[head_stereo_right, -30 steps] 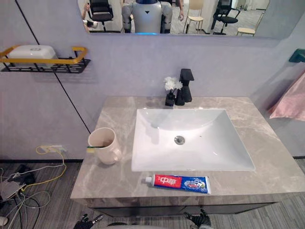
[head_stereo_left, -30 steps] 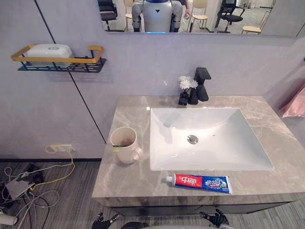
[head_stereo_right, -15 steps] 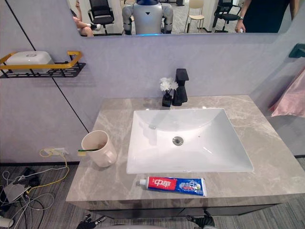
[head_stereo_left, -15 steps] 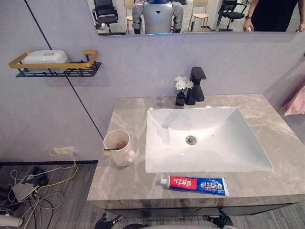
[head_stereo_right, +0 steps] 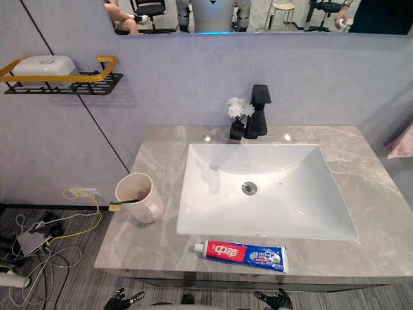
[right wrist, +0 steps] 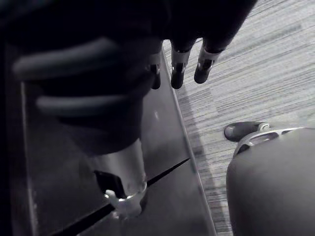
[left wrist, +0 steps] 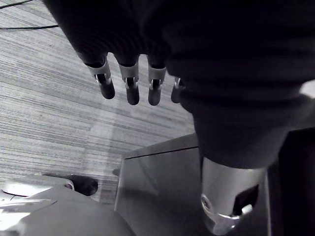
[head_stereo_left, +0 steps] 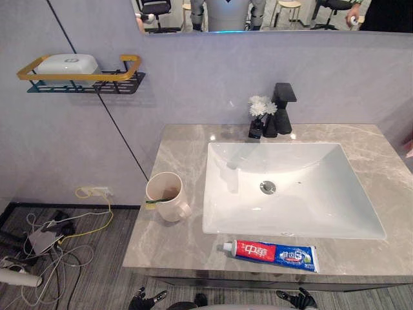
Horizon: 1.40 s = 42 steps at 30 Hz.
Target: Organize washtable
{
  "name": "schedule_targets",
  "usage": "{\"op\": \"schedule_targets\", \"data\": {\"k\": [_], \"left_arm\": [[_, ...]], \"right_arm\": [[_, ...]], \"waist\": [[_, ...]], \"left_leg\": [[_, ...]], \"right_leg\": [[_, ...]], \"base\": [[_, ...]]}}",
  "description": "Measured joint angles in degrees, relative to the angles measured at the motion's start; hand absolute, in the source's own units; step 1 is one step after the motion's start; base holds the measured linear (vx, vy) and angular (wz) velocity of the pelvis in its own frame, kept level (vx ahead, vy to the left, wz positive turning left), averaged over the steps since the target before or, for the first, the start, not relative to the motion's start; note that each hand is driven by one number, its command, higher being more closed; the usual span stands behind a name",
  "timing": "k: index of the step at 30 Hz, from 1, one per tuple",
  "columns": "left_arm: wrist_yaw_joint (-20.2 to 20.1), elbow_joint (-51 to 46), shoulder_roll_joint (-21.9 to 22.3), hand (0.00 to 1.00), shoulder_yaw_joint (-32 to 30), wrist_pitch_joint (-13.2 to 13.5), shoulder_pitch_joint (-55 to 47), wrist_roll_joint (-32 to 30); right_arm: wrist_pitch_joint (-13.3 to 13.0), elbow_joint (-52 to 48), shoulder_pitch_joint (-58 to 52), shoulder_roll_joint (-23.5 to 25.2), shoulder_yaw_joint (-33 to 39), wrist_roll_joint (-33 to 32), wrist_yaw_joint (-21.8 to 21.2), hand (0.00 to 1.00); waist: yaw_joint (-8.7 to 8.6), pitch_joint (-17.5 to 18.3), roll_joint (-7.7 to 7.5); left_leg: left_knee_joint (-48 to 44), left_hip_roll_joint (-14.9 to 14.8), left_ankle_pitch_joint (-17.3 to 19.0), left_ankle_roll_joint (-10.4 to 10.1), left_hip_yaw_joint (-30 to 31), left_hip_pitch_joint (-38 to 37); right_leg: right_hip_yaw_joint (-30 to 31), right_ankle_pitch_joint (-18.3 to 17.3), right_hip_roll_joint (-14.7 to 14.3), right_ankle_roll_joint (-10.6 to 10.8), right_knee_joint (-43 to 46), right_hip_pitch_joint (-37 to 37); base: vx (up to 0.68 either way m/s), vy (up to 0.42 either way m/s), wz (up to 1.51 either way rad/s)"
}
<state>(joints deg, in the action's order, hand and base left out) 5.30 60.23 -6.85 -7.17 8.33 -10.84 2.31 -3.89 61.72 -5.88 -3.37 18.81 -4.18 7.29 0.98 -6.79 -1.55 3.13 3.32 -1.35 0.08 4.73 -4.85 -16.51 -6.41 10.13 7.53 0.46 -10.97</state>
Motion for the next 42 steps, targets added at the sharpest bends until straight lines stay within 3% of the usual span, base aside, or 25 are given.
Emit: {"op": "schedule_targets", "data": {"k": [5,11,16,20,22,26,30,35,42], "left_arm": [[0.38,-0.19,-0.24,0.0,-1.72,0.83,0.78,2.65],[1.94,-7.29,-0.3,0.0,-7.14,1.07,0.78,4.9],[3.91,-27.82,-1.95,0.0,-12.49,1.32,0.26,6.0],[5.45,-52.71,-2.82,0.0,-16.36,2.12,-1.84,5.63],[6.5,-62.37,-2.64,0.0,-16.73,2.26,-1.67,3.68],[10.22,-80.35,-2.12,0.0,-17.86,3.99,-1.44,-0.27],[11.47,-91.6,-2.14,0.0,-13.75,6.44,-0.27,-0.92],[12.08,-102.27,-3.72,0.0,-1.76,8.92,-0.08,-5.61],[9.63,-105.58,-11.82,0.0,9.12,10.24,3.88,-14.98]], "right_arm": [[-0.24,-0.04,0.2,0.39,2.95,-0.99,0.15,0.0],[-0.73,-0.7,-0.25,0.34,4.7,-1.06,0.28,0.0],[-0.68,-4.35,-3.32,0.61,5.96,-1.97,0.26,0.0],[-0.6,-4.74,-3.82,0.77,6.57,-1.97,0.22,0.0],[-0.33,-5.08,-4.69,0.89,7.31,-1.97,0.19,0.0],[0.46,-6.54,-6.03,1.48,7.82,-2.06,0.06,0.0],[0.45,-6.92,-6.77,2.12,7.84,-2.47,0.1,0.0],[0.35,-6.79,-7.31,1.82,7.04,-2.54,-0.19,0.0],[-1.09,-4.29,-6.9,-0.46,3.09,-2.5,-1.61,0.0]], "waist": [[-0.05,-0.88,-0.77],[0.11,-1.6,0.4],[1.71,-2.12,1.22],[2.13,-2.22,1.23],[3.01,-2.26,1.38],[2.87,-2.17,1.6],[2.96,-2.08,1.56],[2.69,-0.96,1.71],[-0.15,0.54,2.53]], "left_leg": [[-0.01,0.76,-0.55,0.21,2.87,0.1],[-0.04,0.91,-0.8,0.09,4.09,0.07],[-2.04,0.91,-0.43,-0.21,4.97,0.73],[-6.27,0.99,1.88,-0.41,5.65,3.4],[-8.79,1.35,3.21,-0.58,6.25,4.72],[-13.18,2.21,5.58,-0.01,7.61,6.18],[-13.78,2.91,5.75,0.2,8.55,6.19],[-14.25,2.96,5.54,-0.02,8.98,6.15],[-14.78,2.06,4.97,-0.37,9.13,5.6]], "right_leg": [[-2.52,-0.05,0.22,0.02,-0.16,-1.25],[-4.03,-0.54,0.34,-0.06,0.66,-1.71],[-5.83,-2.01,0.5,-0.4,2.85,-1.89],[-7.09,-2.31,0.66,-0.7,3.64,-1.95],[-7.87,-2.33,0.7,-0.72,3.73,-2.78],[-9.7,-2.43,0.86,-0.81,3.76,-4.16],[-10.35,-2.5,1.12,-0.93,3.89,-4.84],[-10.21,-2.71,0.93,-1.29,4.31,-4.81],[-9.64,-2.74,-0.28,-1.37,4.16,-4.6]], "base": [[0.0,-0.011,0.24],[-0.04,-0.011,0.16],[-0.04,-0.015,0.17],[-0.01,0.004,0.15],[0.0,0.009,0.18],[0.01,0.02,0.17],[-0.01,0.015,0.15],[-0.02,-0.002,0.01],[-0.03,-0.011,-0.01]]}}
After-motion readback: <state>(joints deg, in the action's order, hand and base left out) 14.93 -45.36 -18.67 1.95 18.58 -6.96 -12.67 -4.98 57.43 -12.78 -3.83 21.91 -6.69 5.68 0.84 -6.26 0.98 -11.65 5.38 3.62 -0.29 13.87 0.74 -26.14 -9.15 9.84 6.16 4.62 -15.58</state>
